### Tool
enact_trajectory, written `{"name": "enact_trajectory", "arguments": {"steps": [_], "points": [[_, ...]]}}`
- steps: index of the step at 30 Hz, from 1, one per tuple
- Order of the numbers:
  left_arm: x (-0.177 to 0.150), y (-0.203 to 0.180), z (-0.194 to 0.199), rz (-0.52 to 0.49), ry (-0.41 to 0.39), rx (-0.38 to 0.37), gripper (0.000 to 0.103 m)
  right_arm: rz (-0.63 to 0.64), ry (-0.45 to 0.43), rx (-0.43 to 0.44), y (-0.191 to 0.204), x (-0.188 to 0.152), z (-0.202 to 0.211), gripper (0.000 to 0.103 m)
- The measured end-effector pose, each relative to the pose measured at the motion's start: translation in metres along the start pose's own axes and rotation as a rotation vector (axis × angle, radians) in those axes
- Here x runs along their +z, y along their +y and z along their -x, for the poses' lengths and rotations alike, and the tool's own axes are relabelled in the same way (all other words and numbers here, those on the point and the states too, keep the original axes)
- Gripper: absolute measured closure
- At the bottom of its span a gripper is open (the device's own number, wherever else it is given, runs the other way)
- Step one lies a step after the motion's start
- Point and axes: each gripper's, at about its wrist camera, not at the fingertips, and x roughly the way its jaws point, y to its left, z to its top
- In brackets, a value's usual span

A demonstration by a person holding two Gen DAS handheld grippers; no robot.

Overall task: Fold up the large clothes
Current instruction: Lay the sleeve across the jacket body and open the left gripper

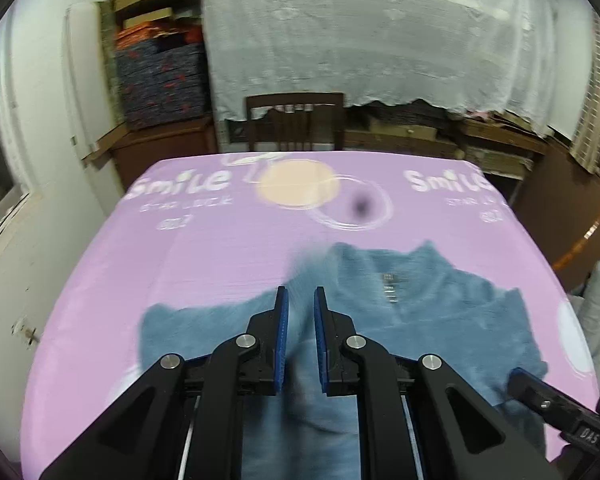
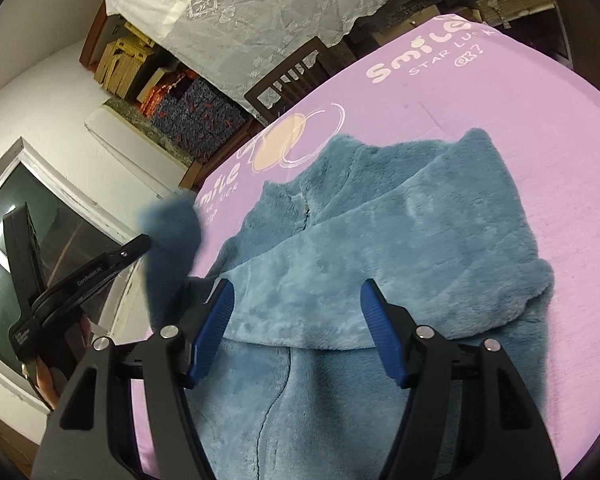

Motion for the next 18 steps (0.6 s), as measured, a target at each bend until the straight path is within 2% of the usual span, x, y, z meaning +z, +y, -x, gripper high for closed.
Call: {"name": "enact_trajectory", "arguments": {"steps": [6, 8, 12, 14, 16, 18], "points": [[-0.012, -0.046, -0.012, -0.068, 0.022, -0.062, 0.09, -0.035, -0.016, 0.012, -0.006, 0.003, 0.007, 0.039], [-0.016, -0.047, -0.015, -0.074, 0.028, -0.061, 0.089, -0.037, -0.017, 0.016, -0.008, 0.003, 0.007, 0.038], [-0.023, -0.025, -0.015, -0.049, 0.047, -0.05, 0.087, -0.035, -0.001, 0.045, -0.008, 0.003, 0.003, 0.037], [-0.028, -0.002, -0.009, -0.032, 0.039, -0.017, 0.076, -0.036, 0.015, 0.077, -0.006, 0.0, -0.002, 0.037], [-0.035, 0.019, -0.004, -0.02, 0.029, 0.03, 0.057, -0.039, 0.035, 0.115, -0.002, -0.002, -0.007, 0.037], [-0.042, 0.044, 0.0, -0.011, 0.025, 0.065, 0.049, -0.043, 0.051, 0.129, 0.004, -0.004, -0.012, 0.037]]}}
